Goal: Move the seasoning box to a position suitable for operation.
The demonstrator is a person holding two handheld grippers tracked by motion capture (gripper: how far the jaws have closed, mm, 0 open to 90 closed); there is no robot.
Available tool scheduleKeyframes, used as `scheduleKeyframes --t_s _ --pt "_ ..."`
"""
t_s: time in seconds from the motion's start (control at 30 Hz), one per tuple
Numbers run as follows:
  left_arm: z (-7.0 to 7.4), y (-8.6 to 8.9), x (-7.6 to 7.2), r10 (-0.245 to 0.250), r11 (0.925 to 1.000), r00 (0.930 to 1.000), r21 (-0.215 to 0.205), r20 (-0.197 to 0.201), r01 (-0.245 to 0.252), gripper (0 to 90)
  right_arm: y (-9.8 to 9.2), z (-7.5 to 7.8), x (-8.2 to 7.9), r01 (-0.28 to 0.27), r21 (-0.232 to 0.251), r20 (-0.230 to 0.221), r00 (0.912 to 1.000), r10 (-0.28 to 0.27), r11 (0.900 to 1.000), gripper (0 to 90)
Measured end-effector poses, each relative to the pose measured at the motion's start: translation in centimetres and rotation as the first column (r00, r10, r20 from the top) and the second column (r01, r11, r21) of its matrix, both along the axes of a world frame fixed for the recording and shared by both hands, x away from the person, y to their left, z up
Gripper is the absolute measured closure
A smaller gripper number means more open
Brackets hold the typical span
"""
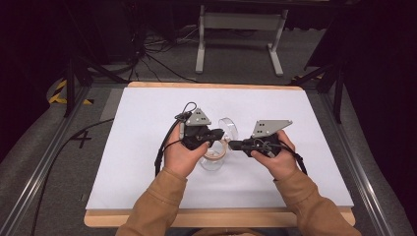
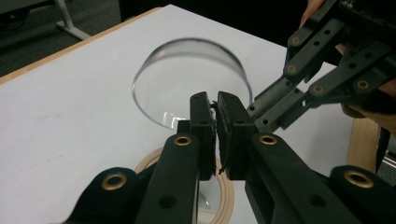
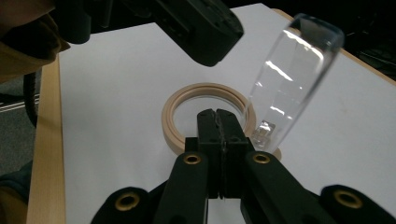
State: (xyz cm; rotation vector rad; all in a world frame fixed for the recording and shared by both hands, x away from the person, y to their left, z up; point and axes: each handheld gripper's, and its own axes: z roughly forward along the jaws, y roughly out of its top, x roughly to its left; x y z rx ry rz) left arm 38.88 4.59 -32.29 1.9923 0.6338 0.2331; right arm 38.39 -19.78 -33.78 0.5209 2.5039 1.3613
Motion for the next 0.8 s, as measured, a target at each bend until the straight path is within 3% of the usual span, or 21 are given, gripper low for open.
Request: scheduleKeyframes --t_s 0.27,0.4,0.63,0.8 --pt "-0.8 2.1 0.0 0.044 0.9989 0.9989 -0.017 -0.016 -0.044 85.0 -1.1 0.0 0.6 0.052 0.006 0.0 0.9986 -0.052 0.999 90.0" --pt "-1.3 3.4 0.2 0.073 0.9972 0.9971 -0.017 -0.022 -0.073 84.9 -1.3 0.1 0.5 0.049 0.011 0.0 0.9988 -0.049 0.999 90.0" --pt "-3.0 5.2 0.6 0.104 0.9942 0.994 0.029 -0.034 -0.104 85.1 -3.0 0.5 0.3 0.067 0.02 -0.001 0.9977 -0.067 0.998 90.0" --pt "-3.8 5.8 1.5 0.09 0.9899 0.9934 0.116 -0.07 -0.082 85.1 -5.2 0.5 0.4 0.125 0.02 -0.01 0.9921 -0.125 0.992 90.0"
